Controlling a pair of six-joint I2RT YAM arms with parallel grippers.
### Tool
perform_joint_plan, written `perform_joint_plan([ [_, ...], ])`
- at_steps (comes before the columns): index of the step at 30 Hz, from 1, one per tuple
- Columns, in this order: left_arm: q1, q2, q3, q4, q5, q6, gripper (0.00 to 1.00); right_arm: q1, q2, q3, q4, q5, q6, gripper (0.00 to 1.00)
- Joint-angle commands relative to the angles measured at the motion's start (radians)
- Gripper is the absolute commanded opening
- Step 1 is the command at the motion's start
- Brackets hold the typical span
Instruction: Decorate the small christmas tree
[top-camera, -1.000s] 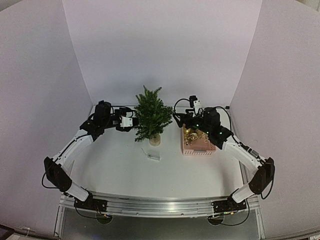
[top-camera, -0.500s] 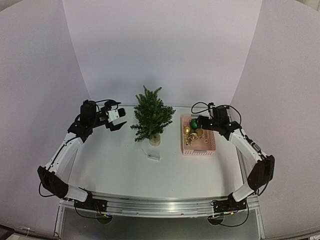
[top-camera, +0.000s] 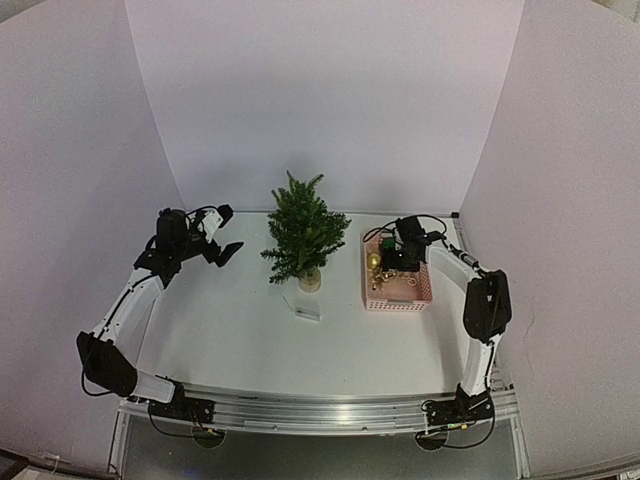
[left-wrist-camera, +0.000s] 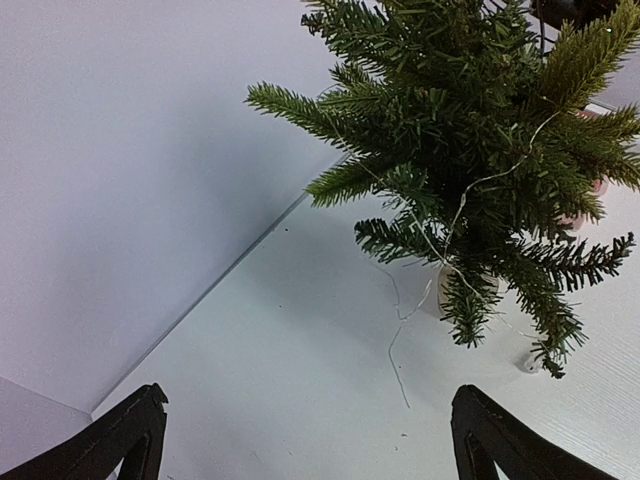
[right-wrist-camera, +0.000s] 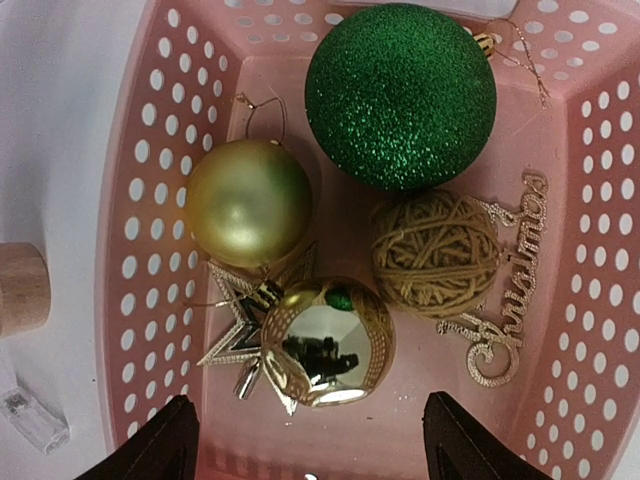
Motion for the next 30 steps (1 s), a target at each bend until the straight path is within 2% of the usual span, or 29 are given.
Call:
perform_joint_plan([
  [1,0.009,0.018,-0.002,0.052,-0.016,-0.047,0.99,-0.004,0.074,0.080,-0.048,0.023,-0.013,0.74],
  [18,0.063,0.092,0.036,0.088,0.021,-0.030,0.99,-0.004,0.192,0.144,-0.080,0.022,0.002,0.67],
  [30,0.077,0.103,0.047,0.096,0.029,-0.015,1.00,-0.004,0.184,0.154,-0.087,-0.014,0.014,0.46],
])
